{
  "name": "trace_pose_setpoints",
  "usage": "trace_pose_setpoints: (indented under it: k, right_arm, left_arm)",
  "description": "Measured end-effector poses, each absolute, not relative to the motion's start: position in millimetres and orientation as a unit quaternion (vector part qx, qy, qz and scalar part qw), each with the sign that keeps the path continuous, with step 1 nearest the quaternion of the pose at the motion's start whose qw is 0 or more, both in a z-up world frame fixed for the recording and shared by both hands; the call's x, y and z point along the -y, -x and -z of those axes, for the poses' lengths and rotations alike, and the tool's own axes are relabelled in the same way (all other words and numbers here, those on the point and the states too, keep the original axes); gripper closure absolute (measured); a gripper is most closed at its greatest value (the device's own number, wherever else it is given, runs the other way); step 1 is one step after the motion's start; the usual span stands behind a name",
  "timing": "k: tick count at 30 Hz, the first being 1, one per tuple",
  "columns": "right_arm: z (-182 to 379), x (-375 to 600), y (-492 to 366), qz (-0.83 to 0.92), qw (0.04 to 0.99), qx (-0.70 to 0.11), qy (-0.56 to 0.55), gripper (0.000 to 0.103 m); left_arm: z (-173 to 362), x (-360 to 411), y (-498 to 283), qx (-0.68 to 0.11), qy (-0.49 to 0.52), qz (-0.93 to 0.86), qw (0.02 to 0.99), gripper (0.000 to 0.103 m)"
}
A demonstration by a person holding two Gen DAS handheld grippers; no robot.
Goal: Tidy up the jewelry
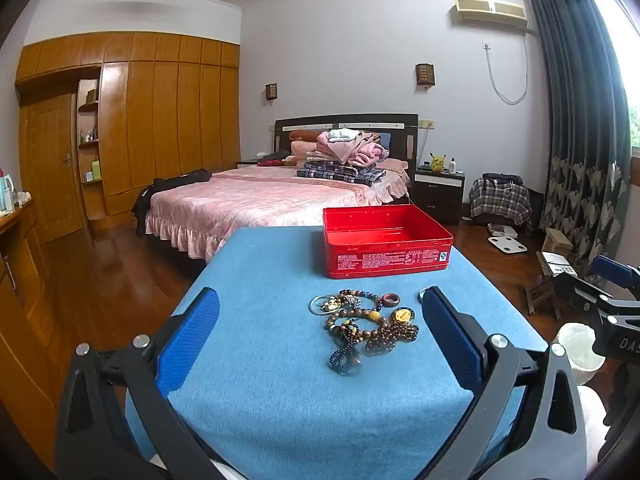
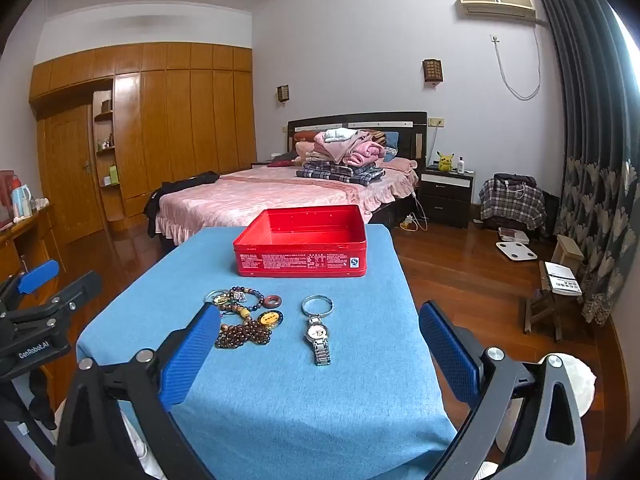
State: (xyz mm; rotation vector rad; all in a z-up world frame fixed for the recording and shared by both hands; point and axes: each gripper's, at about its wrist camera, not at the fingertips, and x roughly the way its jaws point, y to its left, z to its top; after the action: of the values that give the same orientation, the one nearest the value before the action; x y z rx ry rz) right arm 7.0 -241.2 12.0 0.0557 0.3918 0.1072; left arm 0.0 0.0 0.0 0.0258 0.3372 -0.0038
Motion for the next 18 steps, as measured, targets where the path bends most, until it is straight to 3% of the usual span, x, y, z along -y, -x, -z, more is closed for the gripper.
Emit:
trace_pose_setpoints:
  k: [18]
  right_arm:
    - [-11.9, 241.7, -6.4, -0.053, 0.979, -0.193, -0.026, 0.006]
  left_arm:
    - [-1.6, -0.2, -1.6, -0.167, -0.016, 0.001, 0.986, 0.005]
